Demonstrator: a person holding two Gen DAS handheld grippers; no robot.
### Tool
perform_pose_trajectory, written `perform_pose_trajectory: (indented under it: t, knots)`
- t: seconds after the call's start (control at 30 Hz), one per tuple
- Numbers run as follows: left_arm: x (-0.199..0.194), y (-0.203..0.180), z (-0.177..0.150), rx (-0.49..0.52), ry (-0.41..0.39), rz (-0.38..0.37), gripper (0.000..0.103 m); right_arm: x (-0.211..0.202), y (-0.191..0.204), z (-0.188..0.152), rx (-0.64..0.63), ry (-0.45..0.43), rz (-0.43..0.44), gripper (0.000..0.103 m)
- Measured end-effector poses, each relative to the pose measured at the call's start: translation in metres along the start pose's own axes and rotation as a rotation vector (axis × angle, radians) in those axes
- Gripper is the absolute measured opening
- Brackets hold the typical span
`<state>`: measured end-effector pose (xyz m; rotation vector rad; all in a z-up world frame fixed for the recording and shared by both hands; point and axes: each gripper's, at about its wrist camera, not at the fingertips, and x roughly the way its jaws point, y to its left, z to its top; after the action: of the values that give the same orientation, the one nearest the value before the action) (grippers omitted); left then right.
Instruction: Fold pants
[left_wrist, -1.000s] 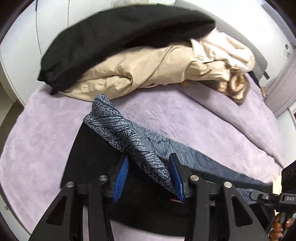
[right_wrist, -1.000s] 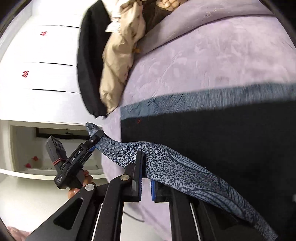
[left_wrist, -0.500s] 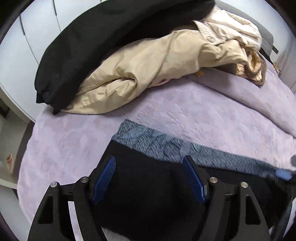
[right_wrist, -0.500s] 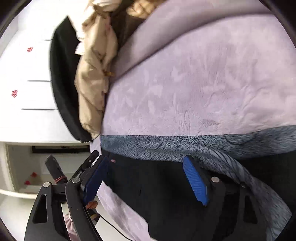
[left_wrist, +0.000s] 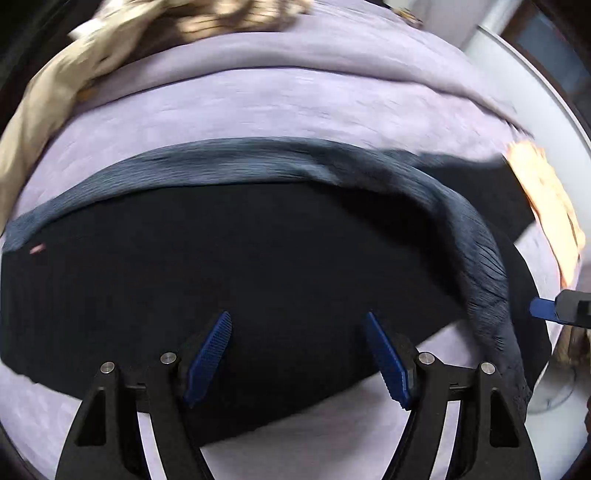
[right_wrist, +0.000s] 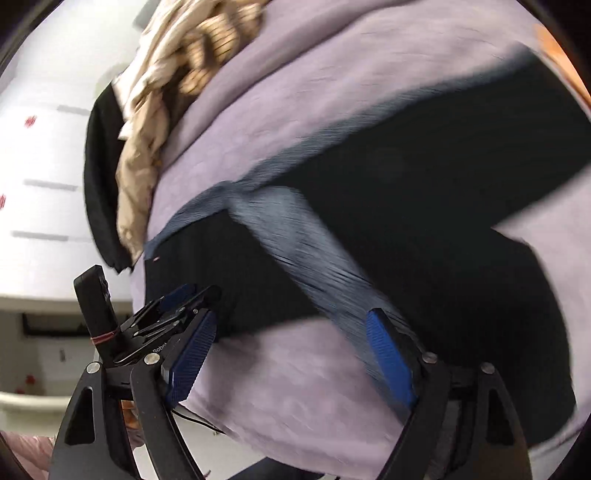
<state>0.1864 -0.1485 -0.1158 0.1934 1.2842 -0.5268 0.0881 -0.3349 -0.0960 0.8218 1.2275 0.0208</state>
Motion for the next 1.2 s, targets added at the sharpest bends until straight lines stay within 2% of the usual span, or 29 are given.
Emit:
perform_pose_trajectory:
  t: [0.13,0.27,0.33,0.47,0.57,0.6,0.67,0.7,0.73,0.77,0.83,0.97,1.07,1.2]
  knots:
    - [0.019,-0.059,0.003,0.061,0.047,-0.048,0.076,-0.051,-0.061,-0.037,0.062,-0.044,-0.138,0.086]
    - [0.024,-0.101,0.003,0.147,0.045,-0.037,0.076,-0.072,-0.092,-0.079,0.057,-0.042,-0.264,0.084]
    - [0.027,-0.114,0.003,0.163,0.05,-0.031,0.076,-0.078,-0.095,-0.101,0.0,-0.05,-0.312,0.083]
    - [0.031,-0.128,0.003,0.186,0.052,-0.004,0.076,-0.066,-0.069,-0.137,-0.211,-0.062,-0.443,0.079]
    - [0.031,-0.13,0.003,0.18,0.058,0.0,0.076,-0.046,-0.052,-0.161,-0.399,-0.081,-0.58,0.065]
    - [0.033,-0.129,-0.001,0.179,0.058,-0.001,0.076,-0.041,-0.051,-0.165,-0.426,-0.085,-0.612,0.055]
    - [0.033,-0.13,-0.001,0.182,0.062,0.002,0.076,-0.033,-0.055,-0.169,-0.464,-0.095,-0.662,0.043]
    - [0.034,-0.131,0.001,0.184,0.065,0.004,0.076,-0.03,-0.053,-0.169,-0.474,-0.098,-0.683,0.017]
    - [0.036,-0.135,0.003,0.182,0.066,0.004,0.076,-0.034,-0.055,-0.166,-0.465,-0.104,-0.674,0.006]
    - [0.034,-0.134,0.004,0.176,0.067,-0.001,0.076,-0.043,-0.057,-0.16,-0.433,-0.123,-0.65,0.006]
    - [0.037,-0.138,0.014,0.155,0.072,-0.028,0.076,-0.053,-0.051,-0.143,-0.408,-0.175,-0.657,0.006]
    - [0.031,-0.144,0.031,0.137,0.046,-0.046,0.076,-0.1,-0.056,-0.09,-0.365,-0.285,-0.658,0.006]
    - [0.026,-0.15,0.053,0.115,0.02,-0.049,0.076,-0.127,-0.057,-0.034,-0.416,-0.354,-0.679,0.006]
    - [0.021,-0.153,0.099,0.055,-0.034,-0.038,0.076,-0.148,-0.05,0.036,-0.523,-0.422,-0.691,0.006]
